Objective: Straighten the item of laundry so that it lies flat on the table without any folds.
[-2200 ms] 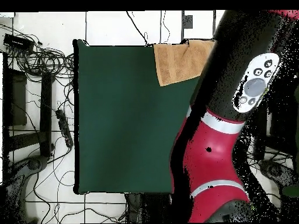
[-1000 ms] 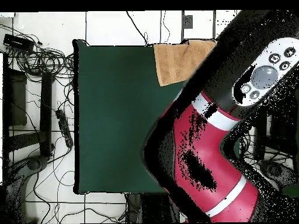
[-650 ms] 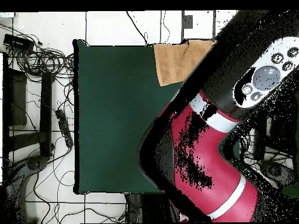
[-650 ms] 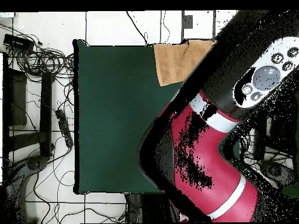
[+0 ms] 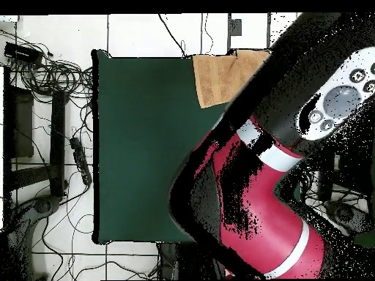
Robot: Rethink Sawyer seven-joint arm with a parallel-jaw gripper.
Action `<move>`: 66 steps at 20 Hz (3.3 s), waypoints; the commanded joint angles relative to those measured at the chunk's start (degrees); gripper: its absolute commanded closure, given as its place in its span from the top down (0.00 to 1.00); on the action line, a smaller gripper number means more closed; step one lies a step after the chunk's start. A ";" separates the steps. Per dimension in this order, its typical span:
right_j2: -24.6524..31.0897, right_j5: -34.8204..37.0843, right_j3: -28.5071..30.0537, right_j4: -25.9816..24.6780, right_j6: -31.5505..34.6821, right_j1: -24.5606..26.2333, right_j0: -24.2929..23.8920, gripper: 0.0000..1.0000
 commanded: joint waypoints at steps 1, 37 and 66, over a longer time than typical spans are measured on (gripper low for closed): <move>0.04 -1.73 -10.06 -4.84 -14.13 1.31 -0.02 0.00; 0.04 -3.84 -9.05 -8.36 -21.25 0.93 -0.21 0.00; 0.02 -4.82 -9.12 -7.92 -8.81 3.66 -0.09 0.00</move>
